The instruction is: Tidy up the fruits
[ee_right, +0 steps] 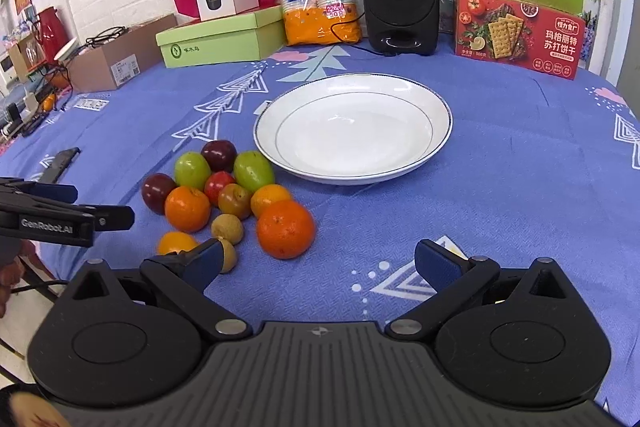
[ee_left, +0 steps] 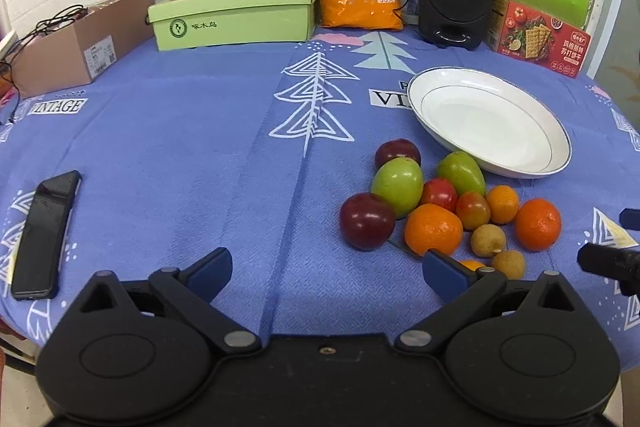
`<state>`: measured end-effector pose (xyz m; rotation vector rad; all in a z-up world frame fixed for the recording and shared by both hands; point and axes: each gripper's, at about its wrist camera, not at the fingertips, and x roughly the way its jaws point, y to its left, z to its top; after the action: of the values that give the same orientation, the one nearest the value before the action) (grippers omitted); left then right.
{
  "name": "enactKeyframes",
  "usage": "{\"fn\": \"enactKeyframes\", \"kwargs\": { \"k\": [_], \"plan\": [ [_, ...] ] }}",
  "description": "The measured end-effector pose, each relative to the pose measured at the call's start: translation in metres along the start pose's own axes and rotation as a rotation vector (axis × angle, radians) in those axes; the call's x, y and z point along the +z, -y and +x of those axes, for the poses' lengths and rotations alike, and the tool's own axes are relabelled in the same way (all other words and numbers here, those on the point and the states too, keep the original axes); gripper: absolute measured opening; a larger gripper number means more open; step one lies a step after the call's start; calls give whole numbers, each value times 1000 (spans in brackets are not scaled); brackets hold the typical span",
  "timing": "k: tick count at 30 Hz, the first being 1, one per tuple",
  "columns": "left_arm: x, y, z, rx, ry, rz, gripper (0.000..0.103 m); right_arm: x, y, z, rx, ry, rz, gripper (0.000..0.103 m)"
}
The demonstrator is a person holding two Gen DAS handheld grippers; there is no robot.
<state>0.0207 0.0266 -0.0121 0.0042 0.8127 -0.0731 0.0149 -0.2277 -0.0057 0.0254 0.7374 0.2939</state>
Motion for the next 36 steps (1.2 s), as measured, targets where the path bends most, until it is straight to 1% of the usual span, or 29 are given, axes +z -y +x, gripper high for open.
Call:
{"fn": "enactKeyframes", "kwargs": {
  "k": [4,8,11,15,17,19,24,28,32,33,35,36],
  "plan": [
    [5,-4,6,-25,-12,-5,103,1,4,7,31,-20,8,103],
    [10,-6,12,-59,-20,0,103,2,4,14,41,-40,9,103],
    [14,-7,19,-94,-34,2,103,3,4,19,59,-42,11,103],
    [19,-6,25,-120,-44,11,103,6,2,27,79,-54,8,103],
    [20,-6,29,-132,-53,18,97,7,1,30,82,-61,1,103],
    [20,-6,31,-142,-64,24,86,7,1,33,90,-64,-1,103],
    [22,-7,36,-167,-75,22,86,8,1,36,100,-71,0,103],
    [24,-10,39,-174,-78,22,86,10,1,38,109,-75,-3,95],
    [26,-16,43,-205,-81,4,86,11,-1,42,119,-81,-10,88],
    [25,-18,43,-222,-82,-5,81,11,-2,43,122,-83,-12,85],
    [25,-24,45,-272,-89,-36,81,12,-3,45,125,-86,-15,80],
    [25,-26,45,-297,-93,-55,80,12,-4,45,126,-87,-18,76]
  ]
}}
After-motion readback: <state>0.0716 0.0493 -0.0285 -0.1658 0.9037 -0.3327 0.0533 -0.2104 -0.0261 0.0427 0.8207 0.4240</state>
